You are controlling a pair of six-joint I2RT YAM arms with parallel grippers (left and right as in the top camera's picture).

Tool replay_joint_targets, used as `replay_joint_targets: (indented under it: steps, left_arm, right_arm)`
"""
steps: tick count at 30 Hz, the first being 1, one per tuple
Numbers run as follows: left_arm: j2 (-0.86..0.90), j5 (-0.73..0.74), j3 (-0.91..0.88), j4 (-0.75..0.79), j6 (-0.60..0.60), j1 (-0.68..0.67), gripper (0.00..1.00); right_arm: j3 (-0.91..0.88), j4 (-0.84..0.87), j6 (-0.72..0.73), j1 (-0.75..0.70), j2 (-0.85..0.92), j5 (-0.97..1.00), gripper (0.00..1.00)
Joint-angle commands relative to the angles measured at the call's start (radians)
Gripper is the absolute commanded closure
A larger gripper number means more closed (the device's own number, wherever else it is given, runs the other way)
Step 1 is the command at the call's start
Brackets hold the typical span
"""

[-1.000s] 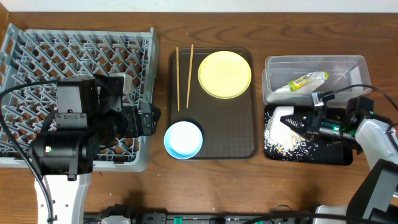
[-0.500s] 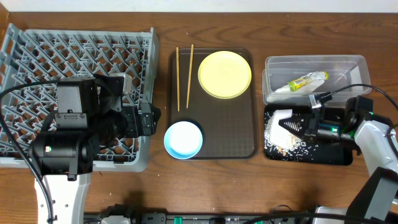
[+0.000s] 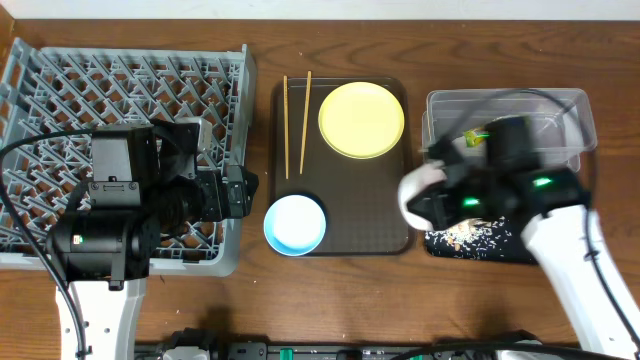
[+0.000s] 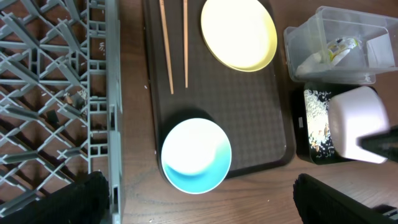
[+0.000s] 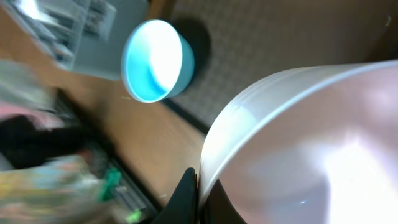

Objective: Sort waste into correct bins and load items into the dishwasher
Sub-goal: 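Carry the empty bowl back and set it on the brown tray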

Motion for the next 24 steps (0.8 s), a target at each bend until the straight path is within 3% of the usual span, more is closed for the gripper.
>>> replay_joint_targets:
  steps: [1,5,13,15,18,24]
  left_arm:
    - [0.0,-0.002,0.014,-0.003,0.013,-0.004,0.02]
    - [0.0,-0.002,0.014,-0.003,0.013,-0.004,0.02]
    - [0.0,-0.002,0.014,-0.003,0.013,-0.004,0.02]
    - [0.0,-0.002,0.014,-0.003,0.013,-0.004,0.02]
    - [0.0,-0.002,0.014,-0.003,0.013,-0.004,0.02]
    - [0.0,-0.002,0.014,-0.003,0.013,-0.004,0.02]
  right_arm:
    - [0.0,0.04,0.18,0.182,0.026,0.398,0.99]
    - [-0.005,0.107,0.297,0.356,0.13,0.637,0.99]
    - [-0.005,0.219,0.322,0.469,0.347,0.659,0.99]
    - [-0.005,0.232,0.321,0.476,0.362,0.659,0.9]
    - [-0.002,0.225,0.318,0.478,0.362,0.658,0.68]
    - [0.058,0.185,0.319,0.454,0.303,0.64,0.55]
